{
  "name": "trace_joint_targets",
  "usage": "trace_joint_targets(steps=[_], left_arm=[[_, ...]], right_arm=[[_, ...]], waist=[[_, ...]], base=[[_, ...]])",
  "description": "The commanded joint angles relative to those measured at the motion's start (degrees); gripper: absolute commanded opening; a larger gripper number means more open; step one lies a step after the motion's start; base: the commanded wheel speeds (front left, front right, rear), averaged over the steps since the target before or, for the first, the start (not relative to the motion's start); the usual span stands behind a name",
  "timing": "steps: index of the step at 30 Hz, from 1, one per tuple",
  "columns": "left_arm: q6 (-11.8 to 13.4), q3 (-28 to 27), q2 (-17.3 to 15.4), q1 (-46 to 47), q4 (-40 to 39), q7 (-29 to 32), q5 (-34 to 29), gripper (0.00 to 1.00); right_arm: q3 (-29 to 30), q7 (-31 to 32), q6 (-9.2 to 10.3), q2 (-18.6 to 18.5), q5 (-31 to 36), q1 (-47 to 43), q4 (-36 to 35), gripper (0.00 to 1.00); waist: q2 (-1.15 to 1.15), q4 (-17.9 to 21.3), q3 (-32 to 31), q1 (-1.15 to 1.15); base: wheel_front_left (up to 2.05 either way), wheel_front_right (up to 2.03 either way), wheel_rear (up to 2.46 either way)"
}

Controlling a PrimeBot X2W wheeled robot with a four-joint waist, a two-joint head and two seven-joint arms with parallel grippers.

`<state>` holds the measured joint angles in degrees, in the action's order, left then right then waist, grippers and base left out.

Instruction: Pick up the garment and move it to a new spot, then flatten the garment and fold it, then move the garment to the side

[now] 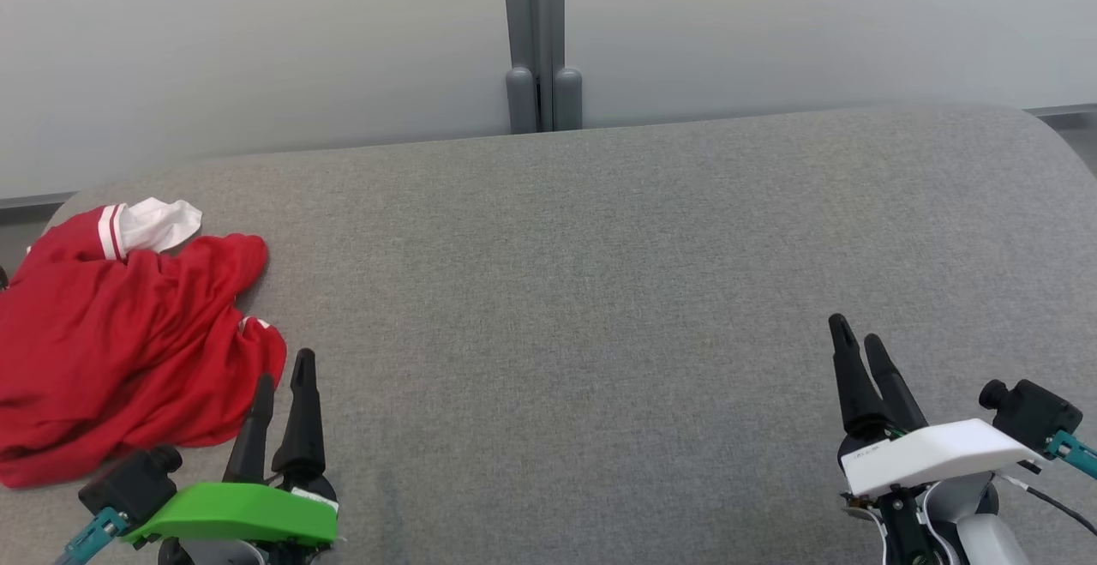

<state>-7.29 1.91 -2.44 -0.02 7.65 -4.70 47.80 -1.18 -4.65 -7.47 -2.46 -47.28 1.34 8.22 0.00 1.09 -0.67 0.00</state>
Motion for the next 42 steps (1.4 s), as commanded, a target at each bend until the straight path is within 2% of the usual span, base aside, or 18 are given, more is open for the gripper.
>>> trace_joint_targets(steps=[1,18,30,42], left_arm=[[-0.14,0.13,-0.39,0.05,-1.05,-0.52,-1.99,1.00],[0.55,2.10,-0.46,-1.95,-1.00,-3.36,-13.23,1.00],[0.52,3.15,-0.51,-3.10,-1.64,-5.15,-20.05,1.00],[1.49,3.54,-0.54,-3.96,-1.21,-6.68,-26.17,1.00]], right_arm=[[-0.38,-0.55,-0.02,-0.30,1.77,-0.04,-0.78,1.00],[-2.70,-3.40,-0.03,-0.37,14.30,-1.21,-1.07,1.00],[-4.24,-5.22,-0.02,-0.42,20.85,-1.92,-0.86,1.00],[-5.48,-6.76,-0.03,-0.46,27.04,-2.64,-1.72,1.00]], waist=[[0.00,0.02,-0.08,0.00],[0.00,0.33,-1.18,0.00],[0.00,0.57,-1.77,0.00],[0.00,0.78,-2.16,0.00]], base=[[0.00,0.00,0.00],[0.00,0.00,0.00],[0.00,0.00,0.00],[0.00,0.00,0.00]])
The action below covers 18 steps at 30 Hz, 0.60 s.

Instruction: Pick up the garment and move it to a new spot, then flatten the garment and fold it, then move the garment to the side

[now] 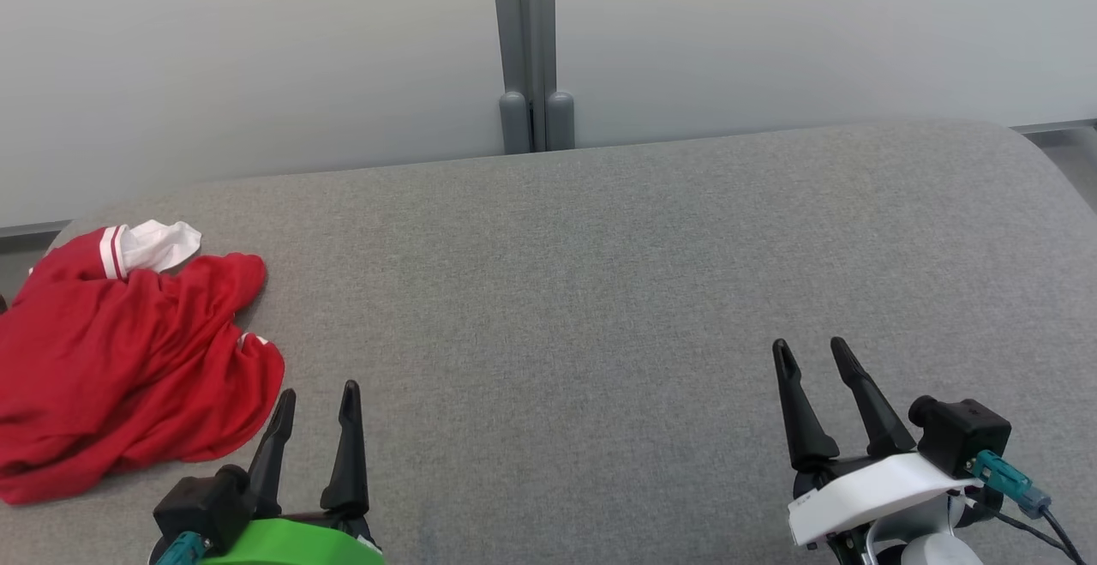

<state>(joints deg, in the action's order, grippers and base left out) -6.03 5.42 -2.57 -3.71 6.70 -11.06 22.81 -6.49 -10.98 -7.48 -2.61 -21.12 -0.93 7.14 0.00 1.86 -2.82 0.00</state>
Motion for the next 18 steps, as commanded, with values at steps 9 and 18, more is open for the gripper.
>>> trace_joint_targets(steps=[9,18], left_arm=[[0.52,0.39,-0.44,-0.71,0.61,-1.41,-4.03,1.00],[0.52,-0.20,-0.46,-1.28,1.64,-2.47,-6.52,1.00]], right_arm=[[0.14,-1.51,-0.02,-0.33,5.01,-1.04,-0.92,1.00],[0.24,-2.56,-0.02,-0.34,8.13,-1.54,-1.00,1.00]], waist=[[0.00,0.12,-0.26,0.00],[0.00,0.36,-0.44,0.00]], base=[[0.00,0.00,0.00],[0.00,0.00,0.00]])
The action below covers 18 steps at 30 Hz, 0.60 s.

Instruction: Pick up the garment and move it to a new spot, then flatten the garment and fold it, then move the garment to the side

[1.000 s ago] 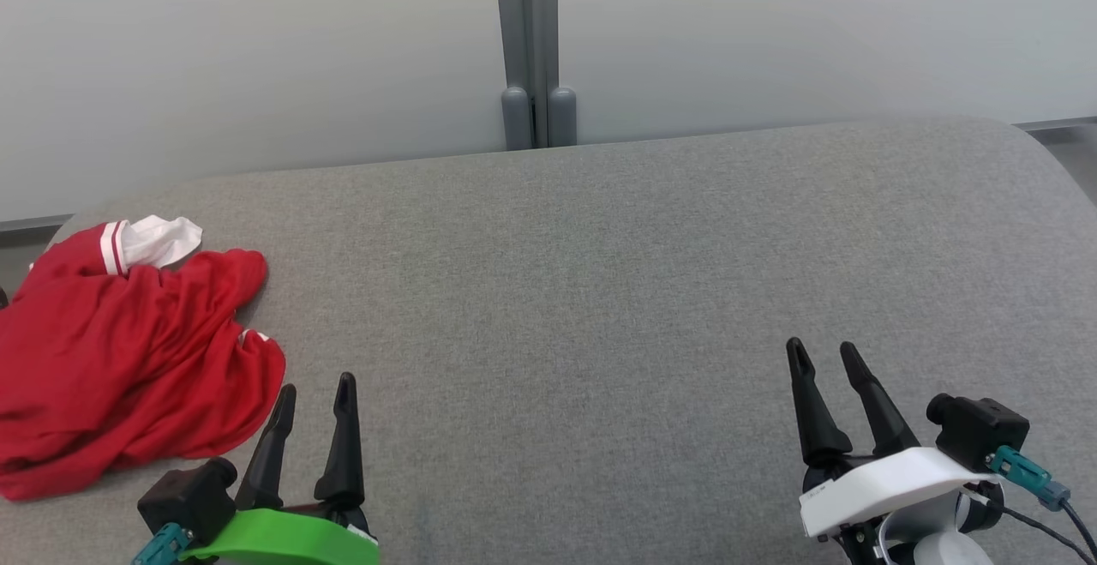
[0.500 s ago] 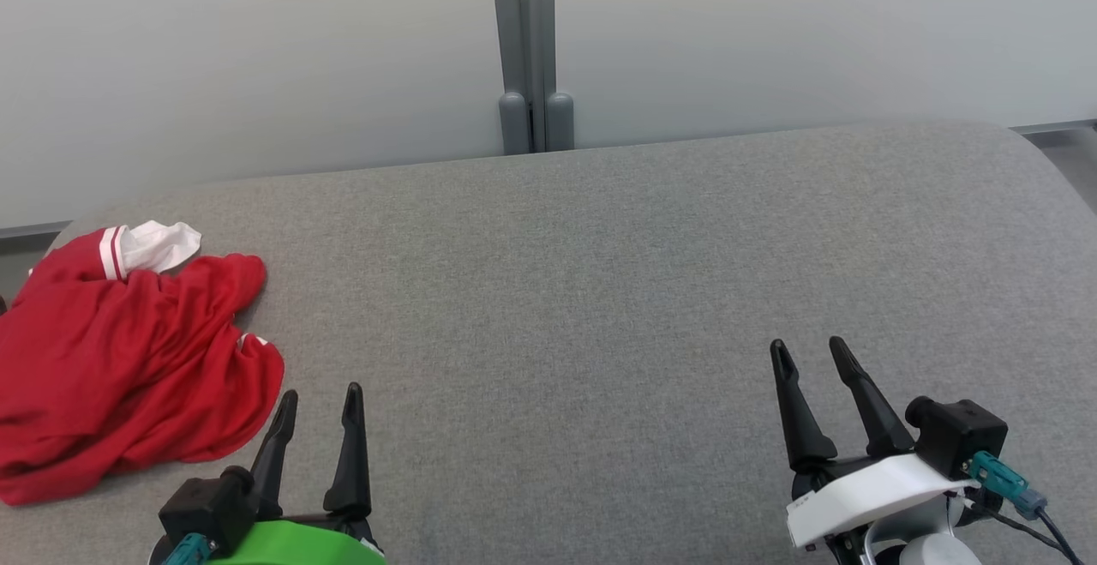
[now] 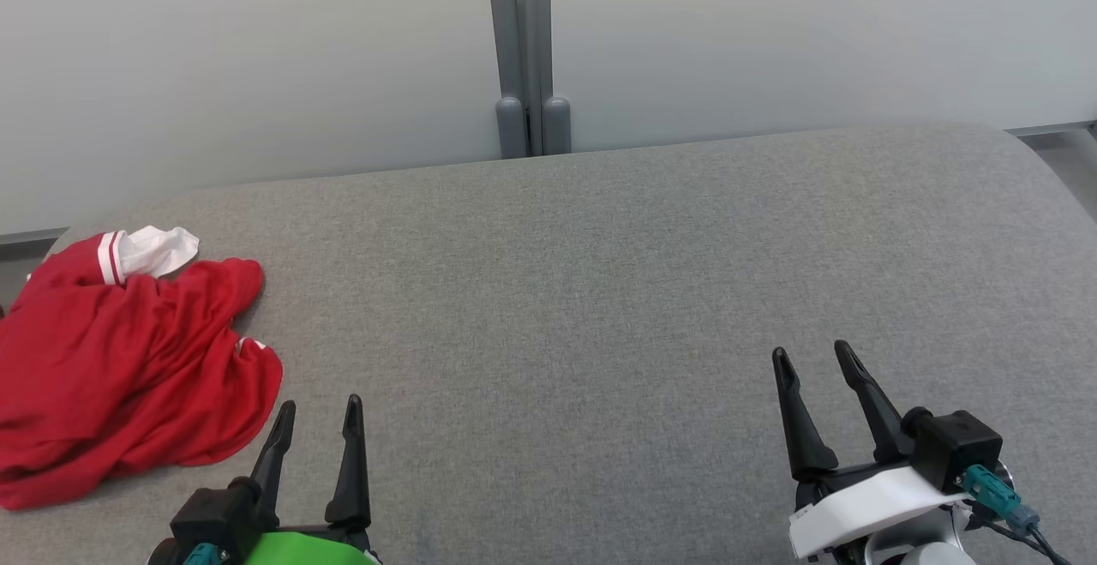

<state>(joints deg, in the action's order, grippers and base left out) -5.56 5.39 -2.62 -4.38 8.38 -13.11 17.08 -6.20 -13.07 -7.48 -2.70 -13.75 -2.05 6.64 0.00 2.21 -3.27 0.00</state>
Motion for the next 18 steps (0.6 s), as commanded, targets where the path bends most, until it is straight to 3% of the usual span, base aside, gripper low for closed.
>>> trace_joint_targets(steps=[1,18], left_arm=[[0.14,-0.29,-0.41,-0.65,0.11,-0.49,-1.05,1.00],[0.00,-0.45,-0.44,-0.94,1.49,-2.22,-5.17,1.00]], right_arm=[[-0.14,-0.55,-0.02,-0.25,1.23,-0.51,-0.62,1.00],[-0.92,-2.27,-0.01,-0.30,7.83,-1.20,-1.17,1.00]], waist=[[0.00,0.01,-0.01,0.00],[0.00,-0.05,-0.20,0.00]], base=[[0.00,0.00,0.00],[0.00,0.00,0.00]])
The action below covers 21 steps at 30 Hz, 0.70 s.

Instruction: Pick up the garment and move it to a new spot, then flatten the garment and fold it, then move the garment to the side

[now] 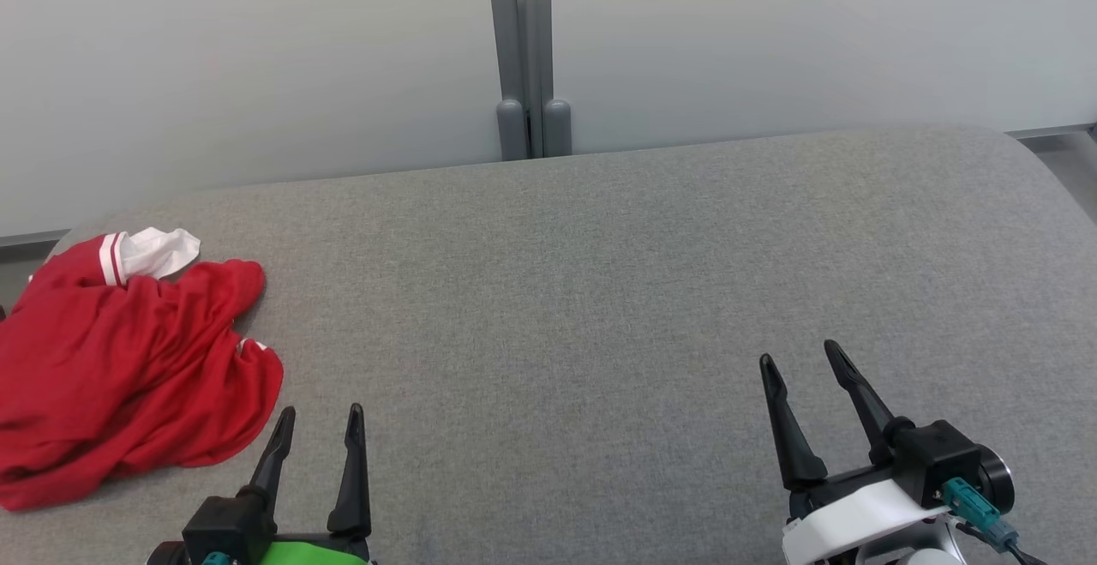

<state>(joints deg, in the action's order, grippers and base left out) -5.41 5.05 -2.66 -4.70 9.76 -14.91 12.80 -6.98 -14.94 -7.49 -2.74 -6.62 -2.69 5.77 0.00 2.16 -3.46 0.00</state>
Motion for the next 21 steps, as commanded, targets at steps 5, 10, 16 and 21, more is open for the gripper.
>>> trace_joint_targets(steps=[5,10,16,21], left_arm=[[-0.26,-0.12,-0.39,-0.43,0.32,-0.32,-0.11,1.00],[-0.42,-0.20,-0.39,-0.46,0.68,-0.31,0.47,1.00],[-0.55,-0.40,-0.39,-0.56,0.74,-0.26,0.61,1.00],[-0.53,-0.54,-0.39,-0.59,0.76,-0.26,0.60,1.00]], right_arm=[[0.15,-0.30,0.00,-0.25,0.17,-0.54,0.21,1.00],[0.39,-0.30,0.00,-0.25,-0.16,-0.55,0.59,1.00],[0.45,-0.30,0.00,-0.24,-0.40,-0.66,0.82,1.00],[0.54,-0.30,0.00,-0.24,-0.38,-0.57,0.88,1.00]], waist=[[0.00,-0.03,-0.03,0.00],[0.00,-0.02,-0.17,0.00],[0.00,0.02,-0.34,0.00],[0.00,0.08,-0.30,0.00]], base=[[0.00,0.00,0.00],[0.00,0.00,0.00],[0.00,0.00,0.00],[0.00,0.00,0.00]])
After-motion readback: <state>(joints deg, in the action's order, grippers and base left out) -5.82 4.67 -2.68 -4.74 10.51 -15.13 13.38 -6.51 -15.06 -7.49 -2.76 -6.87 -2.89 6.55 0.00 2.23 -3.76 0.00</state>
